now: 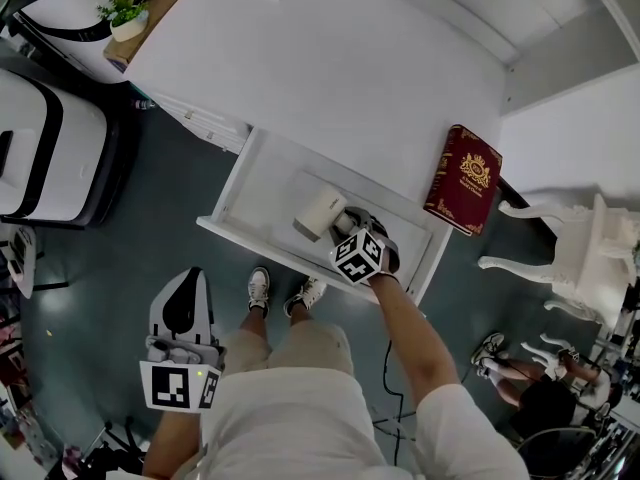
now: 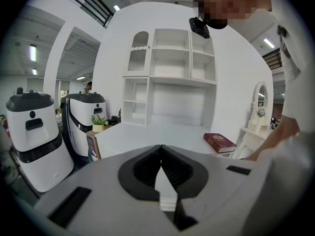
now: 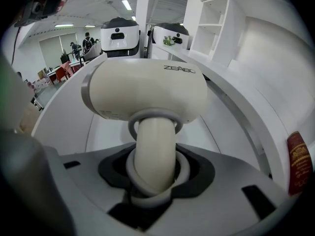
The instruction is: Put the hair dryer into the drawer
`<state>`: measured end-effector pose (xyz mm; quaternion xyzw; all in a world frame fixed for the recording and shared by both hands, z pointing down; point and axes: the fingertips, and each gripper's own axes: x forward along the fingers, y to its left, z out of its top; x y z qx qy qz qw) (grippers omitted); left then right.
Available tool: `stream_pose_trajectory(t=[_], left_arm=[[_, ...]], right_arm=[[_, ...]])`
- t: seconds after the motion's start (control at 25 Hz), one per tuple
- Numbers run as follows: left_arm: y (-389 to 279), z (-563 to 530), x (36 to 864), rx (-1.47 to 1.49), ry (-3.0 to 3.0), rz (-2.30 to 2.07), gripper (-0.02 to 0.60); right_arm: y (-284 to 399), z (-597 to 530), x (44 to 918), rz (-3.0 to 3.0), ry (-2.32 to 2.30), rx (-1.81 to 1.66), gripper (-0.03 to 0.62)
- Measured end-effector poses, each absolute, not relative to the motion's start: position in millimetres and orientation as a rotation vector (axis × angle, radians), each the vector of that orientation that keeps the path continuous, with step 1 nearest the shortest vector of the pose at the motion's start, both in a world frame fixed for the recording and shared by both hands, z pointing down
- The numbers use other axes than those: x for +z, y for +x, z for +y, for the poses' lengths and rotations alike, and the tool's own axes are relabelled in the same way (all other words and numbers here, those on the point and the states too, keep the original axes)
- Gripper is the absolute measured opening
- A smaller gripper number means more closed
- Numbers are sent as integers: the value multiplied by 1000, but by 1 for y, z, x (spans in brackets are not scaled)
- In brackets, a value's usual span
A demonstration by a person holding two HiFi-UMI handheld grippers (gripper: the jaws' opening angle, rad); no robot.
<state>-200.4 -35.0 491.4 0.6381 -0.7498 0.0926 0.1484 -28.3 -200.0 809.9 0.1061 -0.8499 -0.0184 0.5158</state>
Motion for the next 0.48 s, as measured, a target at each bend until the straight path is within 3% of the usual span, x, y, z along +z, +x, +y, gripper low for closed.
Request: stream_pose_trajectory(t=[0.48], left_arm=[[-211, -21, 502, 268, 1769, -2164, 15]], right_arm=[[-40, -206, 822, -2004, 230, -72, 201]])
